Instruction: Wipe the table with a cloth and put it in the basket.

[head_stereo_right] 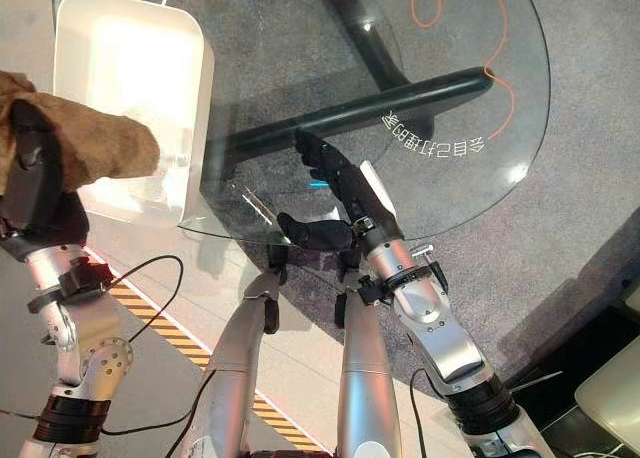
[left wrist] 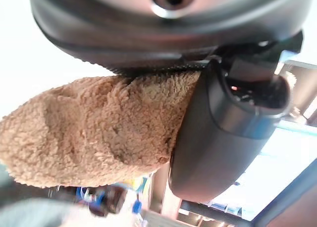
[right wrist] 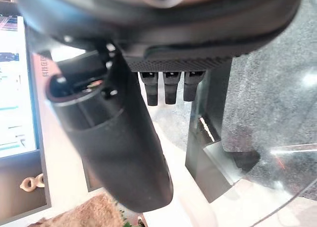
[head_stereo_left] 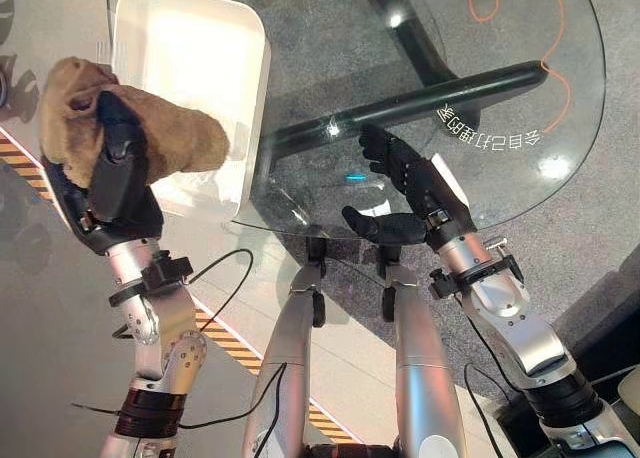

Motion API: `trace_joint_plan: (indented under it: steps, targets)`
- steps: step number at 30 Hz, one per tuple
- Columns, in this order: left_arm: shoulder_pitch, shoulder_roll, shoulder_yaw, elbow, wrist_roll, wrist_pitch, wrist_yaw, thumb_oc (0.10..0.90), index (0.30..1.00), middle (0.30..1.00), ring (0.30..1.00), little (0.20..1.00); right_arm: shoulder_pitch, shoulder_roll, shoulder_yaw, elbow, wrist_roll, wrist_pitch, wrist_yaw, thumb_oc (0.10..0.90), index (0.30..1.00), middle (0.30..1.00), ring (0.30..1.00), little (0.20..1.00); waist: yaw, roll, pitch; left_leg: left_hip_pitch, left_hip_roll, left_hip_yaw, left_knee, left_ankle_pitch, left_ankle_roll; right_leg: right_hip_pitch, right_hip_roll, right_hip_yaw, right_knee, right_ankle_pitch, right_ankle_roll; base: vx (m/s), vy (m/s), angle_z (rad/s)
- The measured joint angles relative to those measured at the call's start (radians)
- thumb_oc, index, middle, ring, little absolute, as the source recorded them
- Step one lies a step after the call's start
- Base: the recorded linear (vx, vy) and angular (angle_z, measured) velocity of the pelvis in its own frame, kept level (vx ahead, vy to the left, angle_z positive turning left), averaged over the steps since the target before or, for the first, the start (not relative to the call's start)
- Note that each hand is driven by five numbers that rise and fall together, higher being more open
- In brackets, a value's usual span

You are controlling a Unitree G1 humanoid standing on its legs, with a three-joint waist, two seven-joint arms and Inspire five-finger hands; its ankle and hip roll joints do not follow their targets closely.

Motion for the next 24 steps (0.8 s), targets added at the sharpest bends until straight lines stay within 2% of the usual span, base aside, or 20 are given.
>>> trace_joint_plan:
  steps: [3,4,6,9,12,18,20,24]
  targets:
    - [-0.022,0.069,0.006,0.026,0.151,0.052,0.084,0.1,0.3,0.3,0.3,0.2,-0.018,-0.013,0.0,0.02,0.004,0.019,0.003,0.8,0.9,0.9,0.9,0.9,0.001,0.001,0.0,-0.001,0.0,0.003,0.001,-0.001,-0.002,-0.005,0.0,0.001,0.005,-0.003,-0.003,0.02,0.103,-0.02]
    - [-0.039,0.115,0.006,0.062,0.211,0.078,0.111,0.1,0.3,0.3,0.3,0.2,-0.025,-0.032,0.0,0.021,0.012,0.028,0.006,0.8,0.9,0.9,0.9,0.9,0.002,0.002,-0.001,-0.005,0.001,0.011,0.001,-0.003,-0.004,-0.015,0.0,0.005,0.006,-0.006,-0.005,0.02,0.103,-0.07]
    - [-0.064,0.134,0.007,0.115,0.26,0.096,0.145,0.1,0.3,0.3,0.3,0.2,-0.037,-0.051,0.0,0.021,0.017,0.036,0.007,0.8,0.9,0.9,0.9,0.9,-0.002,0.013,-0.001,-0.018,0.002,0.016,0.003,-0.003,-0.005,-0.029,0.001,0.01,0.008,-0.007,-0.007,0.02,0.097,-0.08]
    - [-0.119,0.161,0.004,0.213,0.379,0.173,0.222,0.1,0.3,0.3,0.3,0.2,-0.047,-0.086,0.005,0.028,0.032,0.046,0.012,0.8,0.9,0.9,0.9,0.9,-0.005,0.015,-0.001,-0.038,0.004,0.027,0.013,-0.003,0.0,-0.054,0.005,0.024,0.025,-0.005,-0.002,0.02,0.089,-0.08]
    - [-0.188,0.223,-0.018,0.322,0.485,0.263,0.28,0.1,0.3,0.3,0.3,0.2,-0.067,-0.128,0.02,0.04,0.065,0.049,0.022,0.8,0.9,0.9,0.9,0.9,-0.012,0.015,-0.001,-0.057,0.008,0.026,0.019,-0.004,-0.002,-0.071,0.01,0.026,0.026,-0.004,-0.003,0.02,0.085,-0.02]
    - [-0.328,0.287,-0.095,0.53,0.514,0.345,0.33,0.1,0.3,0.3,0.3,0.2,-0.138,-0.161,0.047,0.086,0.111,0.053,0.027,0.8,0.9,0.9,0.9,0.9,-0.032,0.015,-0.001,-0.097,0.013,0.026,0.044,-0.012,-0.004,-0.105,0.013,0.026,0.039,-0.003,-0.004,0.01,0.055,-0.01]
    - [-0.411,0.289,-0.129,0.615,0.511,0.393,0.33,0.1,0.3,0.3,0.3,0.2,-0.182,-0.164,0.067,0.113,0.132,0.053,0.025,0.8,0.9,0.9,0.9,0.9,-0.039,0.014,-0.002,-0.115,0.014,0.025,0.048,-0.012,-0.004,-0.12,0.015,0.025,0.039,-0.001,-0.004,0.0,0.018,0.0]
    - [-0.511,0.291,-0.183,0.708,0.486,0.438,0.33,0.1,0.3,0.3,0.3,0.2,-0.231,-0.183,0.102,0.146,0.16,0.053,0.021,0.8,0.9,0.9,0.9,0.9,-0.051,0.013,-0.001,-0.144,0.019,0.024,0.069,-0.019,-0.005,-0.137,0.019,0.022,0.039,0.001,-0.003,0.01,0.025,-0.01]
